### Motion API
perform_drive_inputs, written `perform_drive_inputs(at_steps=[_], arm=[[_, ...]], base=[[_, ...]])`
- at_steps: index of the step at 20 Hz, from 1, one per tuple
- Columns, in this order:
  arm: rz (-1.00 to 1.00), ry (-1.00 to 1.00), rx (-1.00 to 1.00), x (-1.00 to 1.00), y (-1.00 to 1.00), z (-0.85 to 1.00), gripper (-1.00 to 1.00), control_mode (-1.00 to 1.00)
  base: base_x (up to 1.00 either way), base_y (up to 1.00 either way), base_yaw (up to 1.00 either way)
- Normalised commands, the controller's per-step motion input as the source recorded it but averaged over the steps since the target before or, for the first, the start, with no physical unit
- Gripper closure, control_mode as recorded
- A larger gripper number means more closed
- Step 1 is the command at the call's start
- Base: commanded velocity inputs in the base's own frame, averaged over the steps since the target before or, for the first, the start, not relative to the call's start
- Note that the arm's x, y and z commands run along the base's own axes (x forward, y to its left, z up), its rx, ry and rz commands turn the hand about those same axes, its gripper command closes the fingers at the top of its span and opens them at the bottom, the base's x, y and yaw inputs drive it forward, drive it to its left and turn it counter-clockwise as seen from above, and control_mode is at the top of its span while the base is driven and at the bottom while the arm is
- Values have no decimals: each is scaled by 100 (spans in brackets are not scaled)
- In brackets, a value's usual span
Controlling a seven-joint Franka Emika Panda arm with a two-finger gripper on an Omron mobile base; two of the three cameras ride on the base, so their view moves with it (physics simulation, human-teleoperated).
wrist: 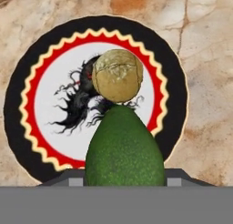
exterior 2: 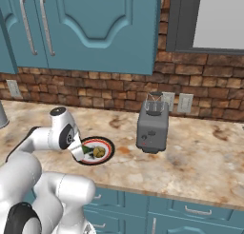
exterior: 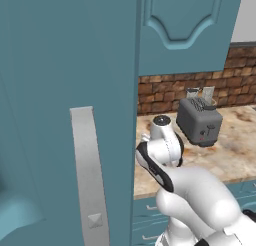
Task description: Pick the avocado and bread from the counter and place them on the plate. Then pick the jam from the cabinet and place it next to the plate. Lastly close the cabinet door.
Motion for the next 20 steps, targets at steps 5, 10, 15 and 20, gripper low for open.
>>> perform_drive_inputs(at_steps=[5, 10, 15, 20], arm=[[-6, 3, 0, 0, -4, -23, 100, -100], [-6, 4, 0, 0, 0, -15, -100, -100], [-6, 2, 0, 0, -1, -4, -100, -100], [-6, 3, 0, 0, -4, 1, -100, -100]], base=[[0, 0, 0], [0, 0, 0], [0, 0, 0], [0, 0, 0]])
